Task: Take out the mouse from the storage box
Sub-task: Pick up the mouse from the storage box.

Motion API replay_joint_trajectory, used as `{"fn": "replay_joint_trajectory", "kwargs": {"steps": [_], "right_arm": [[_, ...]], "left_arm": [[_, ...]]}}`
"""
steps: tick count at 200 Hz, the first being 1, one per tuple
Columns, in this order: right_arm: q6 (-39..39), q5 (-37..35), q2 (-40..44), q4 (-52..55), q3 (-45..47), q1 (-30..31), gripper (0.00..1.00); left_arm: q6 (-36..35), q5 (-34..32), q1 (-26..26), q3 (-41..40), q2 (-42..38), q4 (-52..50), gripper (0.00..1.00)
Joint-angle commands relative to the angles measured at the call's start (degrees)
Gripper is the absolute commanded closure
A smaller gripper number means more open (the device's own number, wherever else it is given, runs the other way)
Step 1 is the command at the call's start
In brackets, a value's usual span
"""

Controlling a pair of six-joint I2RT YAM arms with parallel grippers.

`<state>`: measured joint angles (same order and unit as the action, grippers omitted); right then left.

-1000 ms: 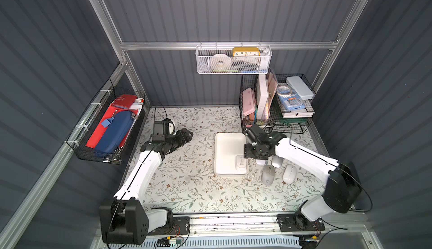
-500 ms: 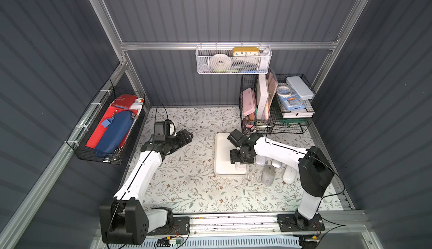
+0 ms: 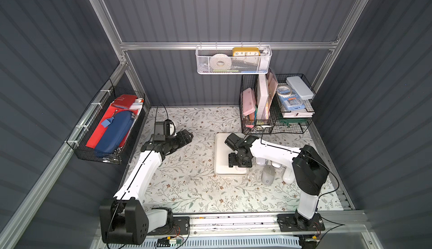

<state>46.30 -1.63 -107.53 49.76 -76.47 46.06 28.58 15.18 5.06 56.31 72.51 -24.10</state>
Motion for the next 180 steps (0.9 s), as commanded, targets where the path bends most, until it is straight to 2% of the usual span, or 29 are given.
{"fn": "replay_joint_trajectory", "kwargs": {"steps": [1,32,65,95,129,151,180], "right_arm": [[1.17,1.71,-1.53,-1.89,1.04,0.34,0.26],[1.94,4.66,-2.42,-6.38,1.91,0.50,0.25],[0.29,6.11,-5.42,-8.06,-2.23,0.54,0.26],[-0.86,3.27,-6.55,-4.54,-7.52,0.60,0.26],[0.01,-3.06,-1.65,-3.00,-4.83,0.69,0.25],[1.58,-6.08,-1.41,-0.81,-3.61,0.56,0.23],[2.93,-3.25,-2.81,-2.21,-3.95,0.48,0.20]], "left_arm": [[-1.41,-0.13,0.19,-0.33,-0.09,-0.76,0.19],[-1.50,-0.58,0.21,0.02,-0.42,-1.23,0.19],[-1.51,-0.85,0.21,0.42,-0.36,-1.55,0.19],[-1.44,-0.85,0.21,1.75,-0.21,-1.92,0.19],[-1.68,-1.29,0.19,2.32,-0.83,-2.20,0.19],[-1.51,-0.77,0.21,2.03,-0.52,-1.77,0.19],[-1.85,-0.69,0.21,1.78,-0.17,-1.43,0.19]]}}
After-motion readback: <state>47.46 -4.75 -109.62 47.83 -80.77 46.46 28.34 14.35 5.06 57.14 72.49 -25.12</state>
